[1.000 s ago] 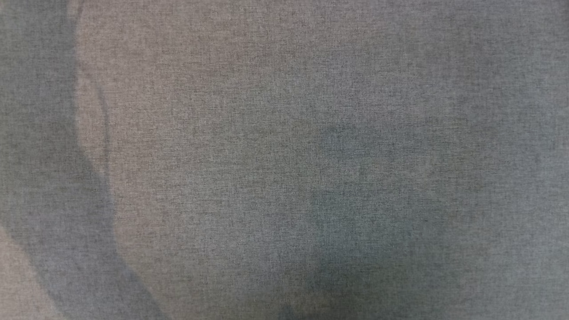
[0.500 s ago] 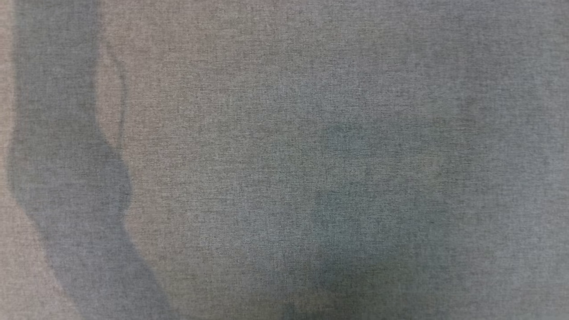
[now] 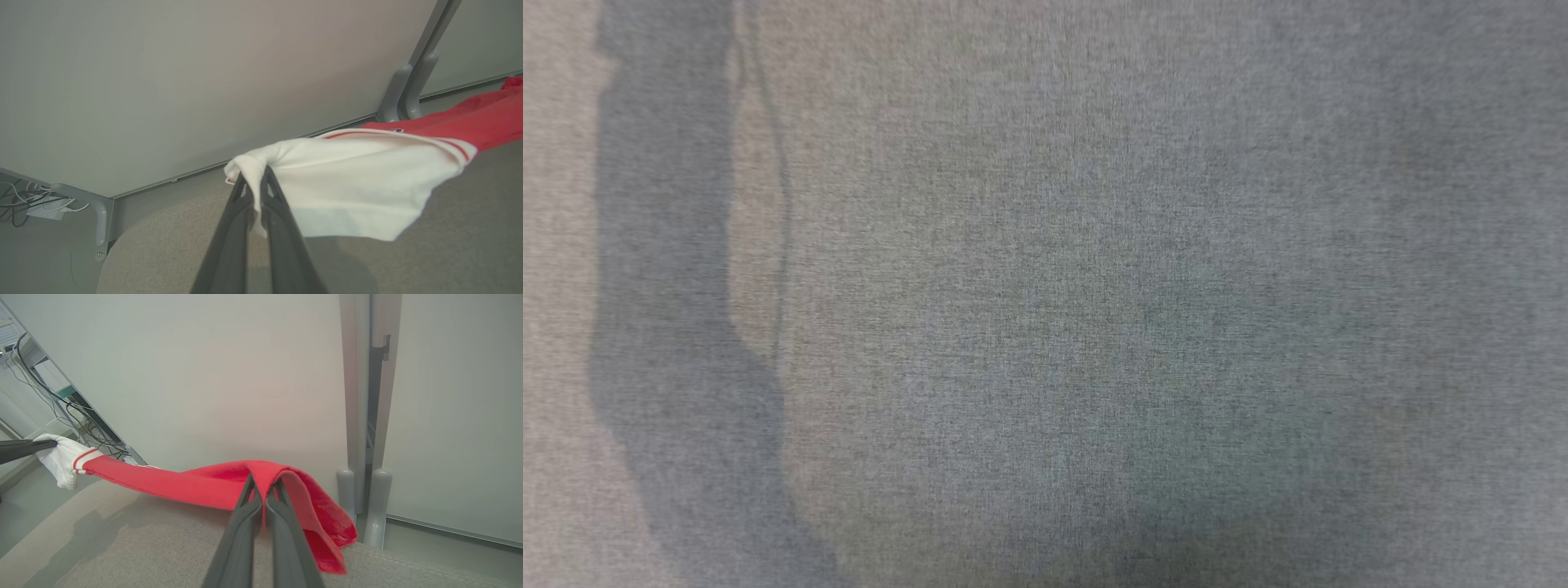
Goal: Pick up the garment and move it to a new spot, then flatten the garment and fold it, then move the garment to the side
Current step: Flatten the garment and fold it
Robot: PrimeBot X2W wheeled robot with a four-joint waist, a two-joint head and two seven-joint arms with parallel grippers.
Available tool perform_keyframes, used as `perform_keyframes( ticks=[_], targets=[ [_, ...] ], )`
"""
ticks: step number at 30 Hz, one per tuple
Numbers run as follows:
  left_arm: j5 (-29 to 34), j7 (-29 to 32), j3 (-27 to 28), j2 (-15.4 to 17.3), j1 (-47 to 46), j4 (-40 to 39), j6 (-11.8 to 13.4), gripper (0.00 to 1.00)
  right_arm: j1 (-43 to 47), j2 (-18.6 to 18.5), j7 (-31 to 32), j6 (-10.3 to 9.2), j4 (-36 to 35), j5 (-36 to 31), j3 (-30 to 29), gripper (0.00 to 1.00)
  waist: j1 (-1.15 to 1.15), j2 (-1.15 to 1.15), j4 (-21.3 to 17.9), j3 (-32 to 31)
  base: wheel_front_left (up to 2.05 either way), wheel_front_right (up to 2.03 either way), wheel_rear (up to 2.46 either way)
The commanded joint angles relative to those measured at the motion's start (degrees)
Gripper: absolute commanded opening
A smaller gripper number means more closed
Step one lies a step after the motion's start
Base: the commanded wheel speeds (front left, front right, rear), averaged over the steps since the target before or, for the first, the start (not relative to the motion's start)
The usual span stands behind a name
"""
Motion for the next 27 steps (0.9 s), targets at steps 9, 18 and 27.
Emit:
perform_keyframes(
  ticks=[9,18,27],
  targets=[
    [-11.0,8.1,-8.1,6.6,15.3,-11.3,0.0,0.00,13.1,-3.5,0.8,0.02,-4.3,7.2,6.7,0.00,0.00,0.00,-0.1,-11.1,0.00,0.00,0.00],
    [-20.4,18.4,-11.1,11.5,27.7,-16.9,0.0,0.00,25.9,-3.4,4.9,0.02,-6.1,15.6,8.6,0.00,0.00,0.00,-0.9,-20.7,0.00,0.00,0.00],
    [-28.3,22.1,-10.3,16.0,40.8,-26.6,3.4,0.00,35.4,-4.0,10.3,0.02,-7.4,17.4,10.1,0.00,0.00,0.00,-2.2,-27.3,0.00,0.00,0.00]
  ],
)
